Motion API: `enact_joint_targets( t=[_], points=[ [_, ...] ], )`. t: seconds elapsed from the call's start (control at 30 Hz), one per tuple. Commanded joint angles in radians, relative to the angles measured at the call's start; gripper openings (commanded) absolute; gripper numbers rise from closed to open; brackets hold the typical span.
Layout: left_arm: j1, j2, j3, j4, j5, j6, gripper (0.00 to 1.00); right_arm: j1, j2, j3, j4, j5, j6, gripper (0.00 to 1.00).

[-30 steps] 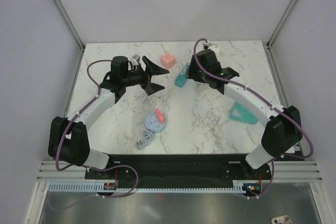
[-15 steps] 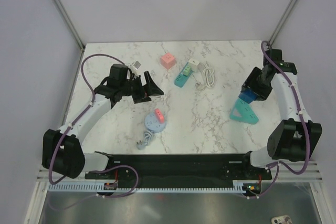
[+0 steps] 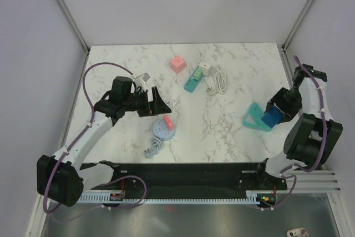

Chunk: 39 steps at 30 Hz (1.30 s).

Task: Insert the plug

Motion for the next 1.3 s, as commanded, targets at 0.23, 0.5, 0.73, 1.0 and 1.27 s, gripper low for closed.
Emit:
enact_joint_targets(
  t=[0.23,0.5,0.73,1.0,1.27],
  points=[
    [-0.002,-0.03,-0.011,0.023,0.039,0.034,1.0,-0.019,0.08,-0.027,0.006,-0.035,0.038,0.0],
    [-0.002,-0.007,-0.014,0.032,0.068,0.023,1.0,-0.031,0.092,-0.036,0.036,0.002,0.081,0.0],
    [0.0,-0.019,-0.014,0.031,0.063,0.026,1.0,-0.06,0.095,-0.027,0.046,-0.008,0.104,0.0],
    [0.012,-0.038,-0.014,0.029,0.048,0.03,1.0,-0.075,0.118,-0.007,0.051,-0.026,0.115,0.0],
    [0.011,-0.044,-0.015,0.028,0.042,0.03,1.0,-0.081,0.129,0.012,0.054,-0.029,0.133,0.0]
  ],
)
